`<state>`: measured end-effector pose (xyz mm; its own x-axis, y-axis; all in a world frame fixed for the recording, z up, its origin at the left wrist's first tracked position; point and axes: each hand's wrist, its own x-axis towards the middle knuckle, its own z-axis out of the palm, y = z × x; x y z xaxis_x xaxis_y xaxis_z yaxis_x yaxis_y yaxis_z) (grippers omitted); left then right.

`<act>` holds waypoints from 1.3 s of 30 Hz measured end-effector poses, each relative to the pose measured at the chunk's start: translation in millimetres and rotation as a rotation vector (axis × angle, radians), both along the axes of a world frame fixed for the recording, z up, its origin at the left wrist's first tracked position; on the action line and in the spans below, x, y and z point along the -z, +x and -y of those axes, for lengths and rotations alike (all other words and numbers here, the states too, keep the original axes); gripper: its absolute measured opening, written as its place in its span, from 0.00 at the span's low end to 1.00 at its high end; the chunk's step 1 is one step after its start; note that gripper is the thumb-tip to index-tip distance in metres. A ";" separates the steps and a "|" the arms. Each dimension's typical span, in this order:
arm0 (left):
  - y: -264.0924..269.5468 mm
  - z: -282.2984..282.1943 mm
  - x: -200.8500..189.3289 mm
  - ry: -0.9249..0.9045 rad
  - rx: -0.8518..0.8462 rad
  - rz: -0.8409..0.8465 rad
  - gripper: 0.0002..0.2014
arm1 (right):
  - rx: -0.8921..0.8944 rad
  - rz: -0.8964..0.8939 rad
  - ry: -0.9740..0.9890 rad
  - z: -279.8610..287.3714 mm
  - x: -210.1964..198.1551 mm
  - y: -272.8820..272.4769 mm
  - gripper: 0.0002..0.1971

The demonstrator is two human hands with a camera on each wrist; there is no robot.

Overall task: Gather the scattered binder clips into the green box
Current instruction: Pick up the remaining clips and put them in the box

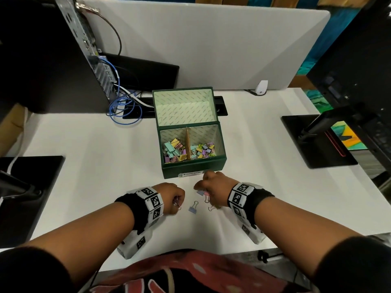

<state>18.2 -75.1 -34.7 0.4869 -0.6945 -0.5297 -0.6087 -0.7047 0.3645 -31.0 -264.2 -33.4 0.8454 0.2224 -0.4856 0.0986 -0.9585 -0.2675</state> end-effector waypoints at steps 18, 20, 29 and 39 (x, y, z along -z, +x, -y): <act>10.8 -1.8 -10.5 -0.138 -0.185 -0.091 0.16 | 0.167 -0.031 0.064 35.1 -2.2 4.3 0.19; 13.1 0.3 -16.4 -0.161 -0.196 -0.097 0.16 | 0.187 -0.011 0.069 41.0 -3.4 4.4 0.19; 31.9 25.6 -72.8 -0.466 -0.287 -0.003 0.13 | 0.336 0.076 0.200 49.0 -43.1 3.3 0.15; 64.1 61.9 -99.4 -0.627 -0.529 0.103 0.20 | 0.376 0.436 0.544 39.3 -102.0 44.3 0.12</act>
